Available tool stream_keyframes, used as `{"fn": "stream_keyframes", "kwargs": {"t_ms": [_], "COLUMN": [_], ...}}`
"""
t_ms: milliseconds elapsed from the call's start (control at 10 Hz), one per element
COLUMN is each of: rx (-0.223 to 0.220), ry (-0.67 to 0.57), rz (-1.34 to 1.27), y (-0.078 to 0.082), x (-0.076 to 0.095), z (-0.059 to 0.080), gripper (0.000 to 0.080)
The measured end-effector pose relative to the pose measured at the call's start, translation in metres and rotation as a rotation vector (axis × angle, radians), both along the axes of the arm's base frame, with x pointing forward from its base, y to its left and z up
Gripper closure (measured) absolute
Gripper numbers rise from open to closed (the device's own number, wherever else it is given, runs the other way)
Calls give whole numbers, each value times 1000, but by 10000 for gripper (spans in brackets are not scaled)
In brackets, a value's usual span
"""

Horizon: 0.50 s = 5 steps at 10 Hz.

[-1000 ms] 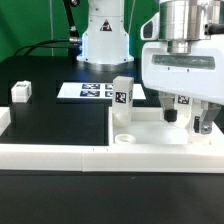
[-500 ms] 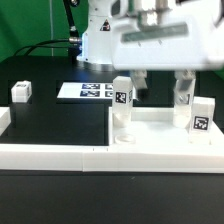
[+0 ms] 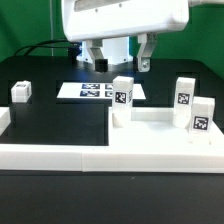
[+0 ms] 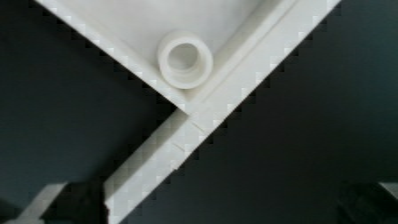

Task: Assemble square table

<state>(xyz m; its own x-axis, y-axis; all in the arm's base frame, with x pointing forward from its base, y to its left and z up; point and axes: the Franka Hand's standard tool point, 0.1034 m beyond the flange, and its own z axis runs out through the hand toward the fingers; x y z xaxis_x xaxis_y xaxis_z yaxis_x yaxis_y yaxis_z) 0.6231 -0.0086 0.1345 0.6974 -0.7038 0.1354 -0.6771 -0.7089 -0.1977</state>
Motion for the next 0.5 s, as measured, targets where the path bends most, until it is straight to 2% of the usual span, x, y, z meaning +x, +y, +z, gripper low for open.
{"fn": "stream_keyframes", "kwargs": {"t_ms": [100,200,300,500], "rx": [-16,-52,-79,-90], "ry": [-3,-12,-1,57], "rz": [64,195,322,555], "y": [-1,-9,-31,-89], "x": [0,-5,-24,-72], "z": [0,-4,-14,-25], "gripper": [150,150,150,150]}}
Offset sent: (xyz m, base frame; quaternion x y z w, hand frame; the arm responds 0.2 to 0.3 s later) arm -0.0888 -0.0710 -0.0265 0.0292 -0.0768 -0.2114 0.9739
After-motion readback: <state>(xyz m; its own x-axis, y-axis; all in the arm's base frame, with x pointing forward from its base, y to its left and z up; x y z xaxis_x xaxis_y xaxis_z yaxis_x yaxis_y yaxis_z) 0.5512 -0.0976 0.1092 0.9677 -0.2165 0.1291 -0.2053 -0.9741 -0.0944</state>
